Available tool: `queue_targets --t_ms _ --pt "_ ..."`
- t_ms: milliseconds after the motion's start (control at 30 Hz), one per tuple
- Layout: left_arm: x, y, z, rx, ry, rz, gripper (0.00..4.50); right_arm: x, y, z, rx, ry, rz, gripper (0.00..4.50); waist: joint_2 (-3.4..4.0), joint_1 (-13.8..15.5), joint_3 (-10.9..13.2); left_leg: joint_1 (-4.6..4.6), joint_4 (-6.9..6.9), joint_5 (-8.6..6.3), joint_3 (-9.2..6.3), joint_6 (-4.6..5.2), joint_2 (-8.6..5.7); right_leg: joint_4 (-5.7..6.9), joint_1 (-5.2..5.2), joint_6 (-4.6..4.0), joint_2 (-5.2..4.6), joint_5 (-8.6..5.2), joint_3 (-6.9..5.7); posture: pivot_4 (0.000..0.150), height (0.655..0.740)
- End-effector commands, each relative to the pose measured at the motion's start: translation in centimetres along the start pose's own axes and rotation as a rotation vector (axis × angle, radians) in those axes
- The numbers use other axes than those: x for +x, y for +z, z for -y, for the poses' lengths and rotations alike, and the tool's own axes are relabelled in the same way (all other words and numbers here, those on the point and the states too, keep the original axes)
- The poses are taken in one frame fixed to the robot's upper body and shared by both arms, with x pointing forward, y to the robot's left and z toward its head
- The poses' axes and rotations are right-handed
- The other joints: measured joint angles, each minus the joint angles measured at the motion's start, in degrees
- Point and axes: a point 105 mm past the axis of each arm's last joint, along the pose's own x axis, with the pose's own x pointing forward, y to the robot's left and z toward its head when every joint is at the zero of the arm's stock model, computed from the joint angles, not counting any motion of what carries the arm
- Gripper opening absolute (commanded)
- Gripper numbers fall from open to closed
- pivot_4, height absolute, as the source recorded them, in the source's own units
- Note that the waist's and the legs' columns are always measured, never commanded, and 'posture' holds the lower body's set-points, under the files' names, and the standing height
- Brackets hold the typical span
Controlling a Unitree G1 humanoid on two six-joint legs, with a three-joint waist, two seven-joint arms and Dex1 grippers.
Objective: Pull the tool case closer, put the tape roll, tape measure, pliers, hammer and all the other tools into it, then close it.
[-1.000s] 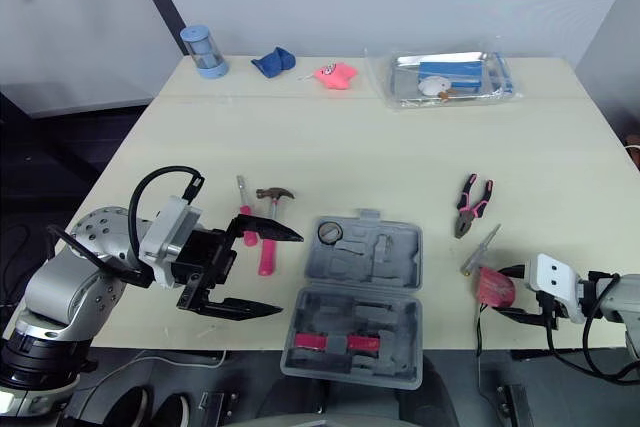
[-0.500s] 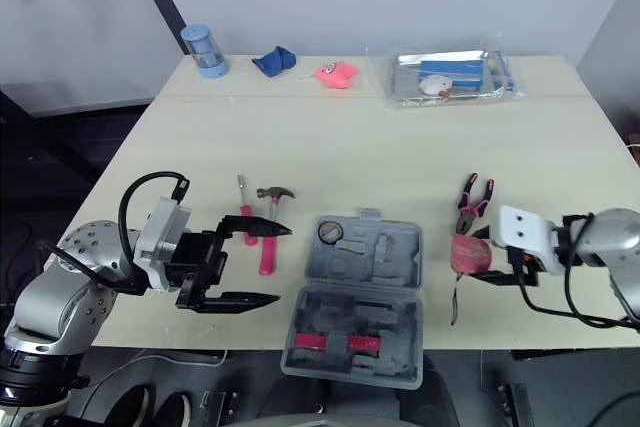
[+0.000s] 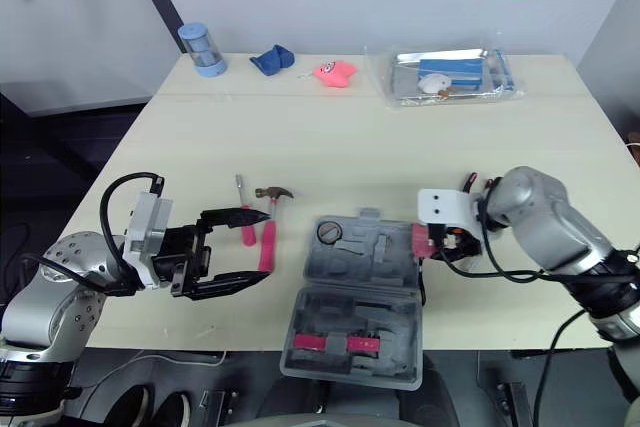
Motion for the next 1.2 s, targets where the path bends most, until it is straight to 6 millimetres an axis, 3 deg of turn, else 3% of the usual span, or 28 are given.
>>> queue_targets --t_ms 33,367,767,800,867,1033,1200 --pt "-0.5 0.4 -0.1 0.026 0.022 0.003 4.50 0.0 0.4 0.4 -0.025 -0.017 -0.037 2.87 0.00 0.14 0.00 -0.05 0.00 0.00 -0.01 0.00 -0.01 0.00 -0.05 0.00 0.00 0.00 0.00 0.150 0.7400" --pt "-0.6 0.1 0.0 0.027 0.015 -0.001 4.50 2.3 1.5 1.6 -0.057 -0.039 -0.093 2.87 0.00 -0.19 0.00 -0.12 0.00 0.00 0.03 0.00 -0.01 0.06 -0.19 -0.02 -0.02 0.01 0.01 0.150 0.7400" --pt "-0.7 0.1 0.2 0.022 0.020 0.003 4.50 3.7 1.6 1.2 -0.080 -0.037 -0.083 2.87 -0.01 -0.23 0.00 -0.10 0.00 0.00 0.02 0.00 -0.01 0.09 -0.20 -0.02 -0.01 0.01 0.01 0.150 0.7400" --pt "-0.7 0.1 0.2 0.022 0.021 0.004 4.50 3.7 1.6 1.2 -0.081 -0.040 -0.083 3.90 -0.01 -0.22 0.00 -0.09 0.00 0.00 0.02 0.00 -0.01 0.09 -0.20 -0.02 -0.01 0.01 0.01 0.150 0.7400" --pt "-0.7 0.0 0.2 0.020 0.018 0.004 4.50 3.7 1.7 1.2 -0.080 -0.040 -0.080 4.48 -0.01 -0.22 0.00 -0.10 0.00 0.00 0.02 0.00 -0.01 0.09 -0.20 -0.02 -0.01 0.02 0.01 0.150 0.7400" --pt "-0.6 -0.1 0.3 0.017 0.015 0.003 4.50 2.7 2.0 1.1 -0.067 -0.048 -0.053 4.48 -0.01 -0.21 0.00 -0.10 0.00 0.00 0.02 0.00 -0.01 0.10 -0.20 -0.02 -0.01 0.02 0.01 0.150 0.7400" --pt "-0.5 0.0 0.4 0.014 0.008 0.004 4.50 -0.6 2.9 1.1 -0.051 -0.086 0.016 4.48 0.00 -0.09 0.01 -0.32 0.02 0.00 0.01 0.00 -0.02 0.10 -0.39 -0.02 -0.02 0.02 0.00 0.150 0.7400"
